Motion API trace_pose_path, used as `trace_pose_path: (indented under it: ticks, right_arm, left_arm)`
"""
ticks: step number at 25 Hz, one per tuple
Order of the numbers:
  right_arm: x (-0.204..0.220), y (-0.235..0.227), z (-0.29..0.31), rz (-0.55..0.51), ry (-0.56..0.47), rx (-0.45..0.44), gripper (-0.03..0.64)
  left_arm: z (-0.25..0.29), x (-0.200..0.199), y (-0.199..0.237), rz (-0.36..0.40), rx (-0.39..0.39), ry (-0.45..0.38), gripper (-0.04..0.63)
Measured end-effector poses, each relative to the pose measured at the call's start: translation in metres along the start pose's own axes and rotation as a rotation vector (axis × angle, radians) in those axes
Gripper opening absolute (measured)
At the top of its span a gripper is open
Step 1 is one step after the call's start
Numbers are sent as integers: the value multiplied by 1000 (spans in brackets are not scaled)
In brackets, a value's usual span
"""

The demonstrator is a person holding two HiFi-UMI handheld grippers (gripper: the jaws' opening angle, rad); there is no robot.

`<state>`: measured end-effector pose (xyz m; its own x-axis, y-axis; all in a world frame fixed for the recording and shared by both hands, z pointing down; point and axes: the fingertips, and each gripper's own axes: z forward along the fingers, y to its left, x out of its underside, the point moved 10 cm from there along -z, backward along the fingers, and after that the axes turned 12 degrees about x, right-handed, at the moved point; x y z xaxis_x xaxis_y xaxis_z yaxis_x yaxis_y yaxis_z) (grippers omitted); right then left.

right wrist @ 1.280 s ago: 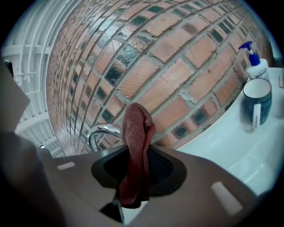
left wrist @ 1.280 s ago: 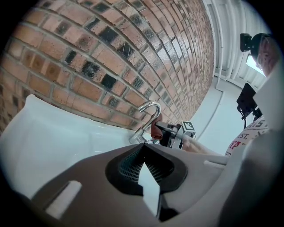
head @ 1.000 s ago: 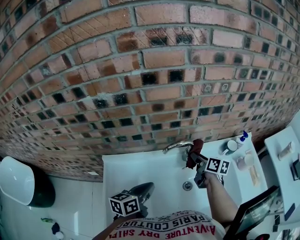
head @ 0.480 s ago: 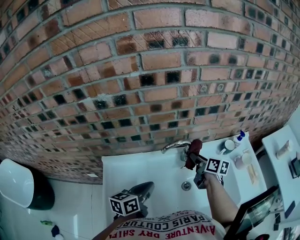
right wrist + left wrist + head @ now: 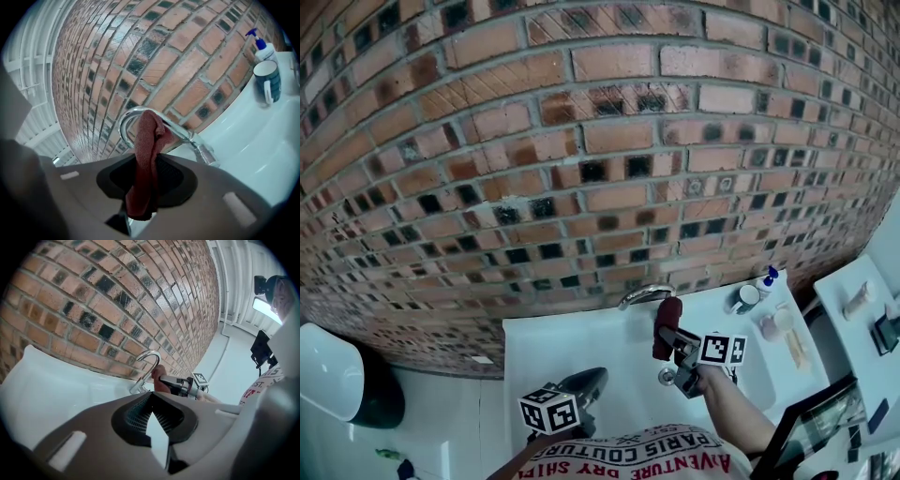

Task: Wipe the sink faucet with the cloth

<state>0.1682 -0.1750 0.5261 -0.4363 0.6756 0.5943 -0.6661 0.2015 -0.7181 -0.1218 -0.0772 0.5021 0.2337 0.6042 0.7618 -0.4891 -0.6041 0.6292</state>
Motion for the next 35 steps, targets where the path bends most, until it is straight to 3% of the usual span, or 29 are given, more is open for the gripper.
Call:
trace_pose_path:
  ticks: [9,22,35]
  right_arm:
    - [-2,7,34,-87,98,9,100]
    - [-18,-22,66,17,121,23,101]
    - [-19,-44,66,64,134,79,101]
  left_arm:
    - [-6,0,7,-10,-19,-14,5]
    - [3,3,26,-30,-53,3,5]
    - [5,1,24,-4,-61,18,5]
